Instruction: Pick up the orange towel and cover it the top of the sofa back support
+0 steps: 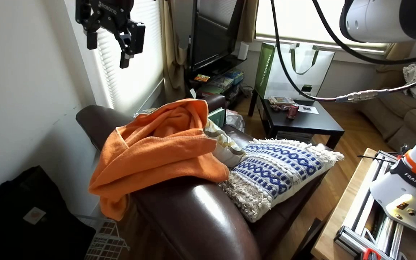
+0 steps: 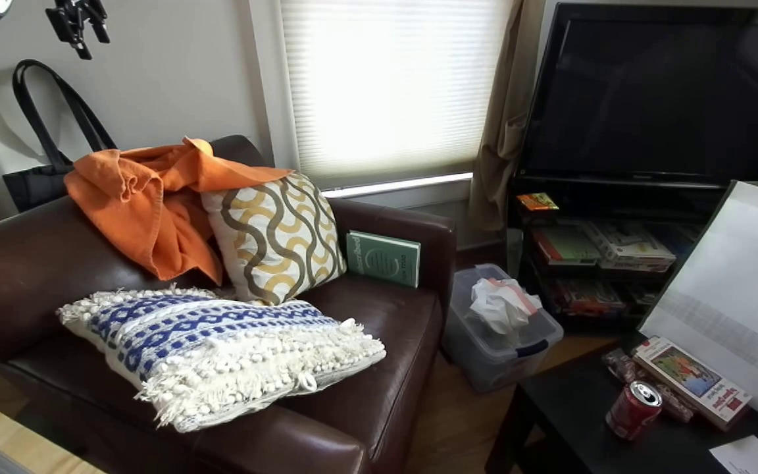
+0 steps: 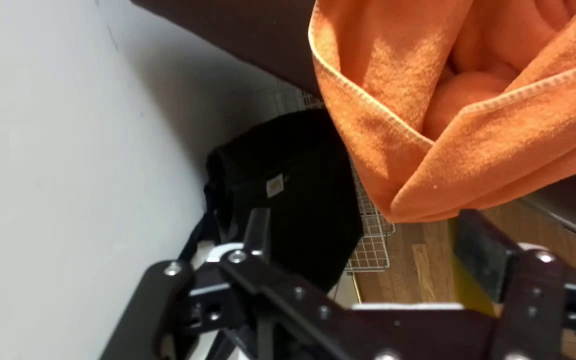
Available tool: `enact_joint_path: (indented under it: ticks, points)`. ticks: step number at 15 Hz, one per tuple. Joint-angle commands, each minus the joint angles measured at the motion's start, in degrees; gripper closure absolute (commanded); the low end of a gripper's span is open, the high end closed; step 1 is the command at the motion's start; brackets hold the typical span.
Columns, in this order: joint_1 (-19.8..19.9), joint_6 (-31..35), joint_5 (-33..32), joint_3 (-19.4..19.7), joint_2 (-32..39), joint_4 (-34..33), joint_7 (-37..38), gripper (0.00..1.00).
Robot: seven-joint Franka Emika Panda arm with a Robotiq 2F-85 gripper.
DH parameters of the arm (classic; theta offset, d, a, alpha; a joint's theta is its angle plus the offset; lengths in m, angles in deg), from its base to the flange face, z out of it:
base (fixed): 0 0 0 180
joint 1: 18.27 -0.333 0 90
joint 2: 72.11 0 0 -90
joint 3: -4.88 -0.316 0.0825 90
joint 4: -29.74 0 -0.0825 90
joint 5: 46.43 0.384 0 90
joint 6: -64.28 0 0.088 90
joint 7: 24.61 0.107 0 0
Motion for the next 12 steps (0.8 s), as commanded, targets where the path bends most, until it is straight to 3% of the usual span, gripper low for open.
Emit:
enact_joint_path:
  ticks: [1,6,7,11,12]
  points:
    - [2.04,0.48,0.86,1.62,-2.35,6.42,9.75,0.00]
    - [4.26,3.71,1.72,1.87,-7.18,19.96,26.15,0.00]
    - [3.36,1.39,0.29,1.53,-2.08,10.96,20.25,0.00]
    - [3.67,2.40,0.56,1.56,-4.51,15.91,24.90,0.00]
    - [2.17,2.11,-0.67,4.04,-3.88,13.91,32.89,0.00]
